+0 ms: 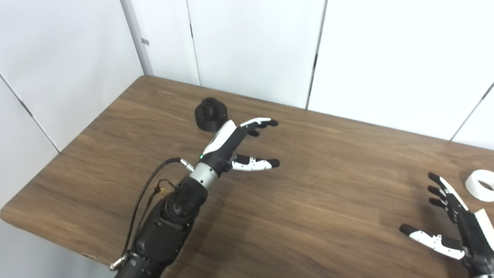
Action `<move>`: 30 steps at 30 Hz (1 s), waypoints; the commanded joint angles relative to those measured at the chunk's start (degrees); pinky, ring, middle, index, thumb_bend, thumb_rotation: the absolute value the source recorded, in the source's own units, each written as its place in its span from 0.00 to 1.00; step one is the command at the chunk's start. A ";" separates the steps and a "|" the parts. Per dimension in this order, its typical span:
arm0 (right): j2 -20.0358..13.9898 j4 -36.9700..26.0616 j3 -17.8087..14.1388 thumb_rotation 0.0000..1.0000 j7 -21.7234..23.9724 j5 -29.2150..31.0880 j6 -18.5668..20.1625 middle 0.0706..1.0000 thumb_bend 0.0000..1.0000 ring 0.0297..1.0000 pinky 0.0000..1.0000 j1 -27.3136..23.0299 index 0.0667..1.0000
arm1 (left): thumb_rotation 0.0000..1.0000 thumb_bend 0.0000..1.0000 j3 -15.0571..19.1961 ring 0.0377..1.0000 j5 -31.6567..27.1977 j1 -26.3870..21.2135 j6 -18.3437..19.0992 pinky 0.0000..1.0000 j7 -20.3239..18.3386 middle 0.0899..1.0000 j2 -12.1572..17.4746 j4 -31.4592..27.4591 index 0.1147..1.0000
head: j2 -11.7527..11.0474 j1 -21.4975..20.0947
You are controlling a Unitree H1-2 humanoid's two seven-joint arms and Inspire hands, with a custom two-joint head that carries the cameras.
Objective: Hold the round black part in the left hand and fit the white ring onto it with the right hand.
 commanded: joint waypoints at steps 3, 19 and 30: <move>-1.18 -0.87 -0.71 0.33 -0.26 0.99 -2.50 0.96 0.71 0.90 0.84 -1.50 0.92 | 0.25 0.82 1.41 0.84 1.56 -4.14 -0.06 0.74 1.27 0.85 2.78 -1.85 0.76 | -0.16 0.28; -1.58 0.20 -0.76 0.30 -0.06 1.68 -3.99 0.96 0.69 0.91 0.84 -1.60 0.92 | 0.20 0.80 3.95 0.87 4.36 -8.87 3.04 0.77 2.53 0.88 6.53 1.17 0.77 | -0.14 0.50; -1.81 0.03 -0.71 0.30 0.11 1.71 -3.77 0.96 0.69 0.91 0.84 -1.52 0.92 | 0.20 0.79 5.52 0.89 4.33 -12.08 6.11 0.80 2.28 0.89 9.43 3.26 0.76 | 0.03 0.65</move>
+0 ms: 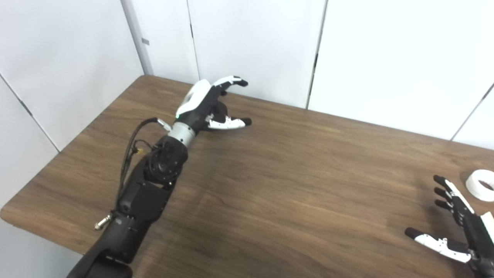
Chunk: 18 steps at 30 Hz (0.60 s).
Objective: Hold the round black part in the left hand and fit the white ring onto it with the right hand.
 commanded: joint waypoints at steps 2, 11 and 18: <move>-0.99 -1.09 -0.56 0.30 -0.29 0.62 -2.62 0.96 0.70 0.91 0.84 -1.60 0.91 | 0.19 0.79 1.22 0.90 0.06 -3.93 0.25 0.80 1.47 0.89 2.30 0.08 0.76 | 0.03 0.03; -1.19 -1.53 -0.49 0.30 -0.14 0.22 -2.25 0.96 0.69 0.90 0.82 -1.45 0.92 | 0.22 0.84 1.97 0.89 0.78 -5.84 0.81 0.75 1.78 0.89 4.88 3.24 0.75 | 0.16 0.14; -1.14 -1.49 -0.40 0.30 -0.09 0.32 -2.53 0.96 0.70 0.91 0.80 -1.45 0.91 | 0.24 0.87 1.30 0.89 4.14 -7.05 3.39 0.71 2.41 0.88 6.75 4.79 0.74 | 0.23 -0.04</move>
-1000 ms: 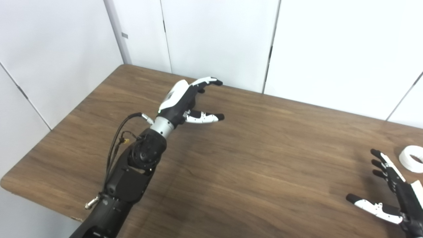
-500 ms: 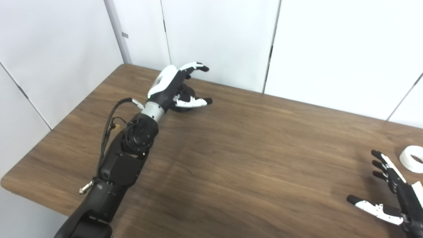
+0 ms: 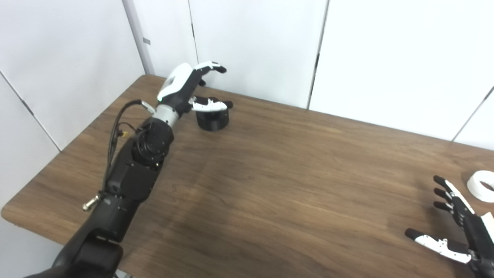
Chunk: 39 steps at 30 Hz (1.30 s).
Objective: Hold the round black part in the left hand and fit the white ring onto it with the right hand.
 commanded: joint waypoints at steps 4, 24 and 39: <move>-1.05 -2.05 -0.39 0.31 0.07 0.38 -1.51 0.96 0.70 0.90 0.81 -1.35 0.92 | 0.26 0.88 -0.14 0.90 2.83 -3.63 0.73 0.73 2.79 0.88 2.82 1.46 0.73 | 0.06 -0.10; -0.59 -4.73 -0.75 0.29 0.86 0.76 0.82 0.96 0.69 0.90 0.79 -0.39 0.92 | 0.47 1.00 -4.88 1.00 10.04 -5.83 11.92 0.97 2.65 1.00 5.13 7.06 0.76 | 0.57 -0.71; -0.57 -5.24 -0.72 0.25 0.61 0.39 1.38 0.95 0.68 0.89 0.85 -0.20 0.86 | 0.56 1.00 -8.55 1.00 10.60 -7.13 15.21 1.00 1.62 1.00 5.68 11.60 0.81 | 0.82 -1.17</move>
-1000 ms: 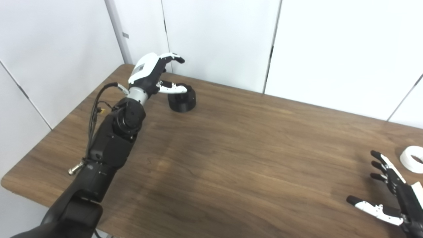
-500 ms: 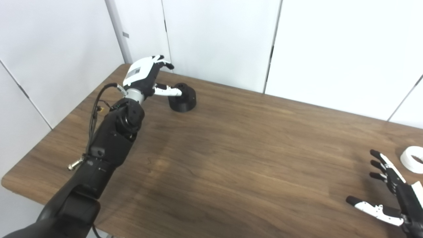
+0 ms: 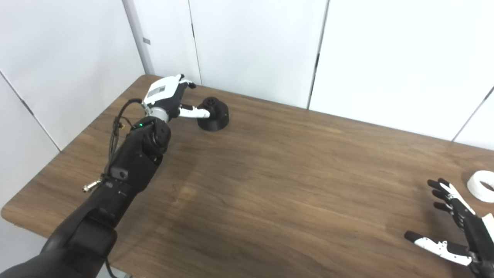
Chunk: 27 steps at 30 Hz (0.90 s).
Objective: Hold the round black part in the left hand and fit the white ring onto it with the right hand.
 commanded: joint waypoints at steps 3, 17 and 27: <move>-0.73 -1.66 -0.68 0.27 -0.44 0.37 -1.30 0.95 0.69 0.88 0.83 -1.43 0.86 | 0.58 1.00 -0.64 1.00 0.63 -3.36 0.58 1.00 0.02 1.00 2.09 -0.76 0.83 | 0.11 -0.01; -1.04 -4.07 -1.01 0.27 0.00 0.27 0.33 0.96 0.69 0.89 0.80 -0.23 0.87 | 0.58 1.00 -2.30 1.00 0.11 -2.74 0.46 1.00 -0.84 1.00 0.87 0.18 0.83 | 0.80 -0.52; -1.19 -4.52 -1.07 0.27 0.02 0.40 0.21 0.96 0.69 0.88 0.78 0.32 0.87 | 0.62 1.00 -3.49 1.00 0.25 -2.75 -0.17 1.00 0.03 1.00 0.11 1.68 0.84 | 1.19 -0.78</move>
